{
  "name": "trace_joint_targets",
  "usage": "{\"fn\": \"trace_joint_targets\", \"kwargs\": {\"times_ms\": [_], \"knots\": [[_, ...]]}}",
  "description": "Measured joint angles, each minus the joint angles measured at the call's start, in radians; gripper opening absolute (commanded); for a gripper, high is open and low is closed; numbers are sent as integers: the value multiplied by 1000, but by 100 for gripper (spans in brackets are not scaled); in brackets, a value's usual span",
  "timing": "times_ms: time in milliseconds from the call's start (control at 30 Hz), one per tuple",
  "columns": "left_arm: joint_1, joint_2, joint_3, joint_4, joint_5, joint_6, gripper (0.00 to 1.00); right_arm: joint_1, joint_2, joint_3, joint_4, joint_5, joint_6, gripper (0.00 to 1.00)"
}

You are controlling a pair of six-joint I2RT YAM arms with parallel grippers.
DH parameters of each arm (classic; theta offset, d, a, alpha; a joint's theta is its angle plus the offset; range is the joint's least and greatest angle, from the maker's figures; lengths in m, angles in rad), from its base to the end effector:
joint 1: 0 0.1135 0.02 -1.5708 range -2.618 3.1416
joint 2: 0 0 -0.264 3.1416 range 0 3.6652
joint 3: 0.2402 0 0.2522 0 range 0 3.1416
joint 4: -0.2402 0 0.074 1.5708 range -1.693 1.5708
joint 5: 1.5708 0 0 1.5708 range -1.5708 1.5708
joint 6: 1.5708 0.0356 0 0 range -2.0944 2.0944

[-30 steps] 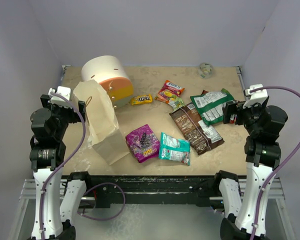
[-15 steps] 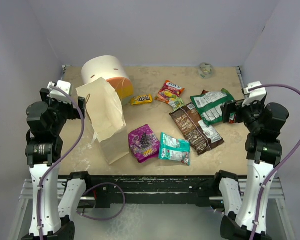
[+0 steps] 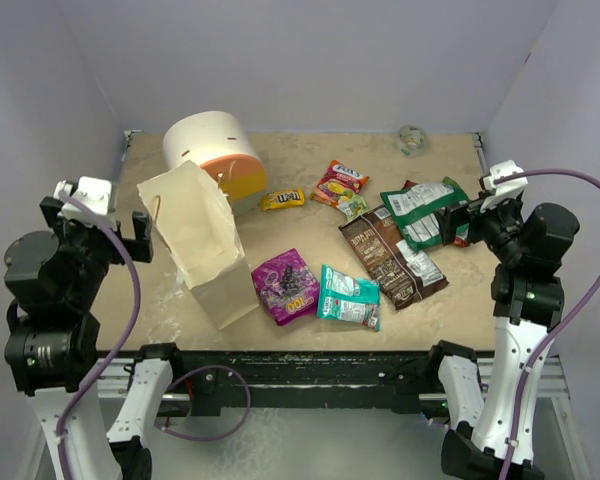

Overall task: Place the snacks into the paper bag
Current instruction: Adjust the paper bag at the center of the board.

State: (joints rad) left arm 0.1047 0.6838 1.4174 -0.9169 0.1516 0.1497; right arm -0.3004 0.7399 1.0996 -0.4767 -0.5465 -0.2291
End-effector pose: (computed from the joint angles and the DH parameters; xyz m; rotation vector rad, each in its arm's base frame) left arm 0.0647 0.0014 0.4690 0.1498 1.7458 0.0528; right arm 0.1362 -0.0228 0.4217 -0.3461 1.6348 0.0613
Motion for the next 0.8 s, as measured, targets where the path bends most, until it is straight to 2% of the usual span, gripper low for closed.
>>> {"fn": "trace_joint_targets", "kwargs": {"times_ms": [167,300,567,700,800], "knots": [[2,-34,84,-72,-77,0,99,0,6,-14,31,-35,8,100],[10,-55,97,-130,-42,-19,99,0,6,-35,47,-51,16,100],[15,-66,-68,-187,82,-109,99,0,6,-79,77,-77,27,100],[18,-50,-140,-176,93,-143,92,0,5,-115,95,-84,35,100],[18,-32,-185,-143,98,-167,82,-1,3,-148,97,-97,41,100]]}}
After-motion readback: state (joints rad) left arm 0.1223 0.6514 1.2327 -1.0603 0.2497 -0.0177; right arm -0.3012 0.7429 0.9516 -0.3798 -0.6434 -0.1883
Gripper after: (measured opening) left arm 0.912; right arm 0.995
